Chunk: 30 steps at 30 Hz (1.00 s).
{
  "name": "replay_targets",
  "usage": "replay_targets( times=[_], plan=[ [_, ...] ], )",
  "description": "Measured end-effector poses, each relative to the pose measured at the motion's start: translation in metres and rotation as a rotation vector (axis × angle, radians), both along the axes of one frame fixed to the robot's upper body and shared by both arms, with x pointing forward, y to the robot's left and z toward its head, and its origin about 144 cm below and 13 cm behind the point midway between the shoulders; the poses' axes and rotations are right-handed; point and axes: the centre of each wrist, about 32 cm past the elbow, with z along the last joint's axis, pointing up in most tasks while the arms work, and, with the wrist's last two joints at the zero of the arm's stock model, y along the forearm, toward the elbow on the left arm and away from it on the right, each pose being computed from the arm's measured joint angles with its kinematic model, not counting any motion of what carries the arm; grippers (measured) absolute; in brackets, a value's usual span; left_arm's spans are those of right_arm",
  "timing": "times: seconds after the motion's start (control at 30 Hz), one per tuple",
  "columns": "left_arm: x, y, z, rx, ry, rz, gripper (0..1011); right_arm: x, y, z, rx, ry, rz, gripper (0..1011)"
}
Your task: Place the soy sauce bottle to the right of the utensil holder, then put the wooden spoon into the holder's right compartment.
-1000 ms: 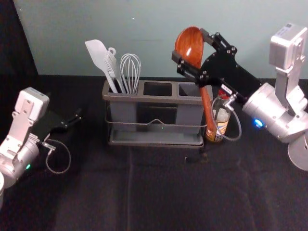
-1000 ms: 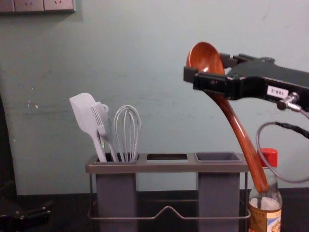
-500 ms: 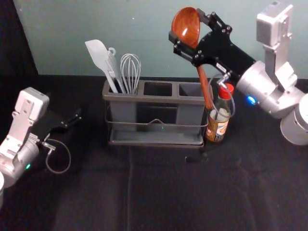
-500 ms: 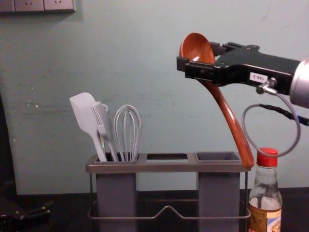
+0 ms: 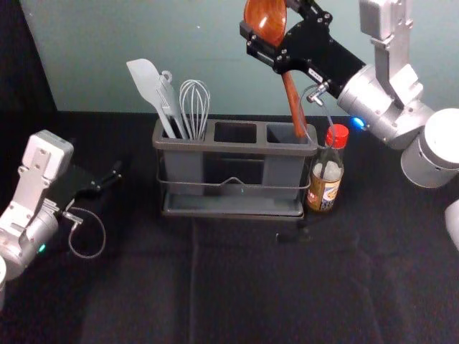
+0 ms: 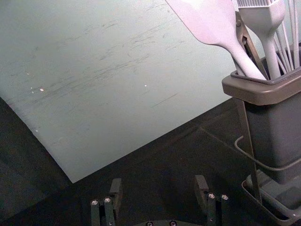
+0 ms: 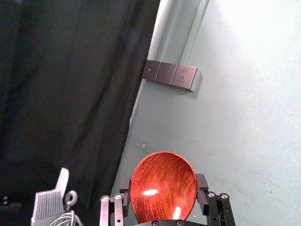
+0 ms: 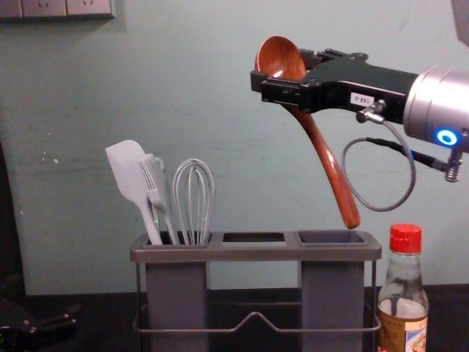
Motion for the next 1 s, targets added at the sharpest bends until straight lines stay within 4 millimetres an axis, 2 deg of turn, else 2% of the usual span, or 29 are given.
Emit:
replay_targets(
  times=[0.43,1.0],
  plan=[
    [0.000,0.000,0.000,0.000,0.000,0.000,1005,0.015,0.010,-0.019,0.027,-0.054,0.006,839],
    [0.000,0.000,0.000,0.000,0.000,0.000,1005,0.014,0.008,-0.049,0.028,-0.025,0.006,840]
  ],
)
